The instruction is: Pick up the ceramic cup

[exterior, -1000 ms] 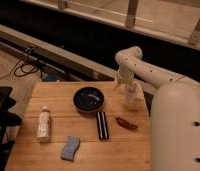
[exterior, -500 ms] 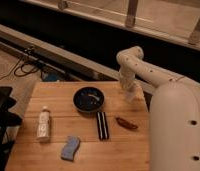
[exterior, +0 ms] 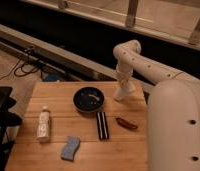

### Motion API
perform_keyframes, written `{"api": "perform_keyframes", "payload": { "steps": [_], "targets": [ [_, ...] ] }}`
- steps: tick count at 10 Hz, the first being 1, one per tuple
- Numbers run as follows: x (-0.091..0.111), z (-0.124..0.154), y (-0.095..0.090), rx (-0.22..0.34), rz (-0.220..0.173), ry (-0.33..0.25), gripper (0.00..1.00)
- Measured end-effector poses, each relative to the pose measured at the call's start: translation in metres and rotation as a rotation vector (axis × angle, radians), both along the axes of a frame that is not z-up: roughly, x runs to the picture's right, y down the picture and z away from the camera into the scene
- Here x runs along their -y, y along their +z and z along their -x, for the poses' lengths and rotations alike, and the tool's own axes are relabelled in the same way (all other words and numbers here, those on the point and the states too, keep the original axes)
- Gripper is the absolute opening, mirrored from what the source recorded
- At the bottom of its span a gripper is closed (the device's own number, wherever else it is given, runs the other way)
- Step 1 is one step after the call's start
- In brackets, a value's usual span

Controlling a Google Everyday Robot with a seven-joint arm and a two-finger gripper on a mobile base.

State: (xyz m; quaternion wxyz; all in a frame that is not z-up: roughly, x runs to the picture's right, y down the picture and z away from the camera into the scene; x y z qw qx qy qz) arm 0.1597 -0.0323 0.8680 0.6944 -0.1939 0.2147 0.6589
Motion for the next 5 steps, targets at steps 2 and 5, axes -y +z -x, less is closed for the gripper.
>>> {"api": "perform_keyframes", "payload": {
  "steps": [2,5],
  "targets": [
    [0.008,0.008,-0.006,0.009,-0.001,-0.012,0.15],
    [0.019,0.020,-0.014,0.011,-0.005,-0.037,0.15]
  ]
}}
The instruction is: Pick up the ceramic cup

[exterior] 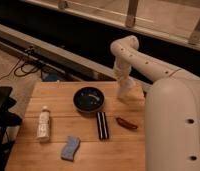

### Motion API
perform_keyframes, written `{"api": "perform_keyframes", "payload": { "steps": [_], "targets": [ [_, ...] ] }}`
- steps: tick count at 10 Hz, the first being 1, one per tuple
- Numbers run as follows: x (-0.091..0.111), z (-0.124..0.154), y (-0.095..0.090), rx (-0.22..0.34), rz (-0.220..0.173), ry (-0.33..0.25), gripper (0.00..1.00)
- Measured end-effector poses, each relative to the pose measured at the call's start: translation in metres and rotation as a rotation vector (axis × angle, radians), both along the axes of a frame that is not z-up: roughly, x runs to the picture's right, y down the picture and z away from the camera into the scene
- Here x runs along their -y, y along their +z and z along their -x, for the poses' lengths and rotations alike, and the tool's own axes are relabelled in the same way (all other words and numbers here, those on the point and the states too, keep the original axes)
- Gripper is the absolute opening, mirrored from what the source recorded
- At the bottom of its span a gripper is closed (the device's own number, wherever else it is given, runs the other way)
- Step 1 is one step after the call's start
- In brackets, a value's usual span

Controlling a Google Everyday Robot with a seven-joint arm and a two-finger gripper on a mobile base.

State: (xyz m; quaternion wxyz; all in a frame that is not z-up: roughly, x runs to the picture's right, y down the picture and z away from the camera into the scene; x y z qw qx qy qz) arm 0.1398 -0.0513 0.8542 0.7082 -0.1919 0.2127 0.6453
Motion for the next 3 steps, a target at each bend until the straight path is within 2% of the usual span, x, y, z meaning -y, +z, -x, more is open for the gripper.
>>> {"api": "perform_keyframes", "payload": {
  "steps": [3],
  "targets": [
    [0.0051,0.0063,-0.0037,-0.002,-0.002,-0.019,0.15]
  ]
}}
